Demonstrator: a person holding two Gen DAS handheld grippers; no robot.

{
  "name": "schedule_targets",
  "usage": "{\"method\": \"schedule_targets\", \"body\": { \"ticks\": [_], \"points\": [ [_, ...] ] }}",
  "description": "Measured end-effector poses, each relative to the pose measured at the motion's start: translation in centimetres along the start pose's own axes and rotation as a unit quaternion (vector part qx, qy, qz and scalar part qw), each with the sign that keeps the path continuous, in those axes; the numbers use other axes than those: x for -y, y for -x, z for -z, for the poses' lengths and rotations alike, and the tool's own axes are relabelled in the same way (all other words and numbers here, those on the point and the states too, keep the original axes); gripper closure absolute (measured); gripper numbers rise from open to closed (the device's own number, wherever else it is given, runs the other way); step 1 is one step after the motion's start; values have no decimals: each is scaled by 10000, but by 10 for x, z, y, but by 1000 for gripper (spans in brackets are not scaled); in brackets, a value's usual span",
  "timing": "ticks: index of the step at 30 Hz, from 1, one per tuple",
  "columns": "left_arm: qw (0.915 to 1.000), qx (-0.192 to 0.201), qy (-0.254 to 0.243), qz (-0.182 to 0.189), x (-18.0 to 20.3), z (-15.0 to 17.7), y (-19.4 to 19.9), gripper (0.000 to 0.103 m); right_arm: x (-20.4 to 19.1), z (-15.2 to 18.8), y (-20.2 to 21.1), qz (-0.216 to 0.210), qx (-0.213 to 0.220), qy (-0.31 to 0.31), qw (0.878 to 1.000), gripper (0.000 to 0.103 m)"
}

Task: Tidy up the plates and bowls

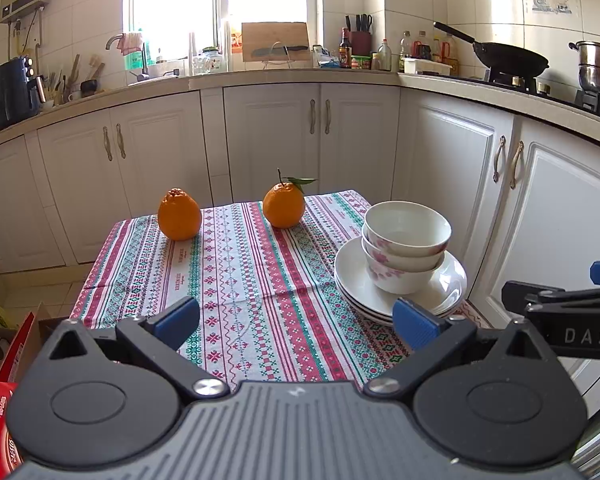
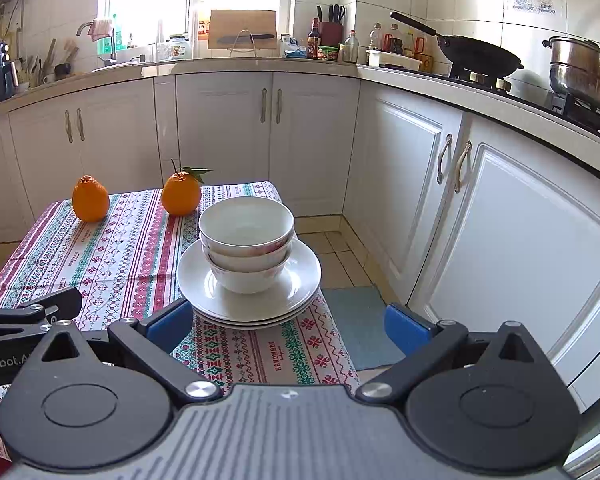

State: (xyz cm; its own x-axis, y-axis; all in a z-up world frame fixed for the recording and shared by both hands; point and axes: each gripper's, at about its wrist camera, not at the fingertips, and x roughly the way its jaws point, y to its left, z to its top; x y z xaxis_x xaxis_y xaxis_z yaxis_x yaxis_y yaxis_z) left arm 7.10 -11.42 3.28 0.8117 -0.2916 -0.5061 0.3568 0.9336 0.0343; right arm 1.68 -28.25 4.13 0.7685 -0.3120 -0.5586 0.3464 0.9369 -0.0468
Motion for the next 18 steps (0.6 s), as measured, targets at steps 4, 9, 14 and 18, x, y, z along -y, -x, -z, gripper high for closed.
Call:
{"method": "schedule_targets", "body": {
  "ticks": [4,9,14,18],
  "points": [
    [10000,-13,7,1,0,0,0,1,-1,0,0,14,3,11,10000,0],
    [10000,-10,6,0,0,0,0,1,-1,0,1,20,15,12,10000,0],
    [10000,-8,5,1,0,0,0,1,-2,0,1,32,28,30,10000,0],
    [10000,-15,7,0,0,0,0,1,-2,0,1,43,33,39,10000,0]
  ]
}}
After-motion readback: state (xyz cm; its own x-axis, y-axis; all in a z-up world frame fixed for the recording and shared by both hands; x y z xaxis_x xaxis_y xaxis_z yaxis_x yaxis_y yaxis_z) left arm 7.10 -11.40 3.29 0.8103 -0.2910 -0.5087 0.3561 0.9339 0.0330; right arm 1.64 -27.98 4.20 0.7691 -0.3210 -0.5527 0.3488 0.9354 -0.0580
